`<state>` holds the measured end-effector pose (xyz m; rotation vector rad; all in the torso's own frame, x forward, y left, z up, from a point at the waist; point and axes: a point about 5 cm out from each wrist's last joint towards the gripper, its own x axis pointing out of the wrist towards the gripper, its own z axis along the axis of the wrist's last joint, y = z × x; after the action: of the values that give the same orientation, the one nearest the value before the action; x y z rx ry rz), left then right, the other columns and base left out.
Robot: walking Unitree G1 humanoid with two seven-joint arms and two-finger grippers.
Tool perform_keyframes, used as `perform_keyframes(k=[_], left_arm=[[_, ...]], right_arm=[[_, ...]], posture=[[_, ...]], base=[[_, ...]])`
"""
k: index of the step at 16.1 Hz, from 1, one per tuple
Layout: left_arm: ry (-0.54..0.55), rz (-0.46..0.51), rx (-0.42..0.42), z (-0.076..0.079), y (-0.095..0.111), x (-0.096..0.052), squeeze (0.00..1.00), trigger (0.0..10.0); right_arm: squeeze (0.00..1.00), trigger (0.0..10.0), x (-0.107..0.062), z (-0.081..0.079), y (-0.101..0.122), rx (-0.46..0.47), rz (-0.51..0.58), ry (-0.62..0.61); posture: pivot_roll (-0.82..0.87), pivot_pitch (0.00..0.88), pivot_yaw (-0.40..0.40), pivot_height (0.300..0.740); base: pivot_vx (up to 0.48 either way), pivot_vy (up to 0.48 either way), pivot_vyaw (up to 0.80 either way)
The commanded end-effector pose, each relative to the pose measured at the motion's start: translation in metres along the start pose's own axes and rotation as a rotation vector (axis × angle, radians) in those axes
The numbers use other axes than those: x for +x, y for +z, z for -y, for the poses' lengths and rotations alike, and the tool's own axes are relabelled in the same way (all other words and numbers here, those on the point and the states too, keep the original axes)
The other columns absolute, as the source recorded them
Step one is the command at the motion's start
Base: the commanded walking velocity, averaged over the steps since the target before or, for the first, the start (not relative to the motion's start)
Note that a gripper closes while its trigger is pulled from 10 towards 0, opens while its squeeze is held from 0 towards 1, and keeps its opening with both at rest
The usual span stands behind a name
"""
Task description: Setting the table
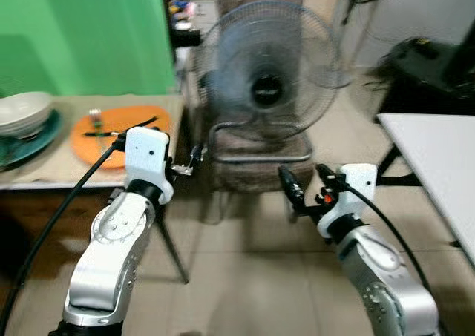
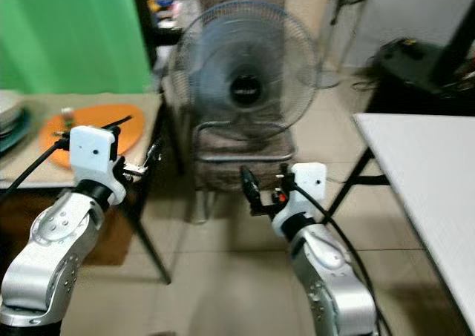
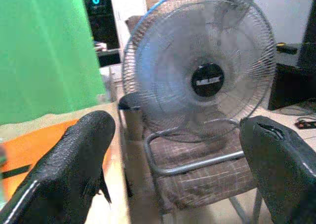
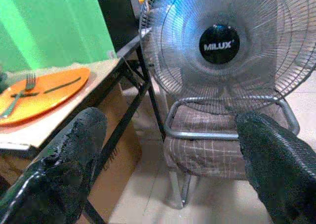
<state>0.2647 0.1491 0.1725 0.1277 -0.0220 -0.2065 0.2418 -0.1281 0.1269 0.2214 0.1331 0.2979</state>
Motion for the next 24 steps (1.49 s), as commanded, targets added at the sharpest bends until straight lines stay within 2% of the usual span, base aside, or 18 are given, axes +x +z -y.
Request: perform_keyframes(k=[1,4,8,13,18,21,24], left_arm=[[-0.004,-0.006,0.002,0.000,0.001,0.001,0.00,10.0],[0.006,-0.002,-0.018,0.000,0.001,-0.001,0.00,10.0],[0.020,-0.005,0.029,-0.006,0.001,-0.005,0.00,10.0],[-0.002,0.005,0.032,-0.006,0.003,-0.008,0.00,10.0],[-0.024,-0.005,0.036,-0.006,0.001,-0.012,0.00,10.0],[-0.031,-0.008,0.024,-0.006,-0.002,-0.012,0.00,10.0],[-0.056,0.006,0.010,-0.005,-0.004,-0.014,0.00,10.0]], right_arm=[[0.00,10.0,0.001,-0.002,0.004,-0.015,0.017,0.010],[0.00,10.0,0.002,-0.007,0.003,-0.095,0.000,0.057],[0.00,10.0,0.003,-0.014,-0.002,-0.038,-0.019,0.117],[0.00,10.0,0.003,-0.022,-0.005,-0.040,-0.033,0.180],[0.00,10.0,0.005,-0.021,-0.007,-0.040,-0.033,0.183],[0.00,10.0,0.006,-0.020,-0.005,-0.026,-0.011,0.148],[0.00,10.0,0.007,-0.004,-0.003,-0.011,0.028,0.001]], posture=[[0.06,0.000,0.018,0.740],[0.06,0.000,0.011,0.740],[0.08,0.002,0.005,0.740],[0.09,0.003,0.004,0.740],[0.10,0.005,0.003,0.740],[0.09,0.004,0.009,0.740],[0.09,0.001,0.020,0.740]], base=[[0.000,0.277,0.00],[0.000,0.085,0.27],[0.000,0.000,0.80],[0.000,0.000,0.80],[0.285,0.000,0.80],[0.315,0.000,0.53],[0.384,0.000,0.00]])
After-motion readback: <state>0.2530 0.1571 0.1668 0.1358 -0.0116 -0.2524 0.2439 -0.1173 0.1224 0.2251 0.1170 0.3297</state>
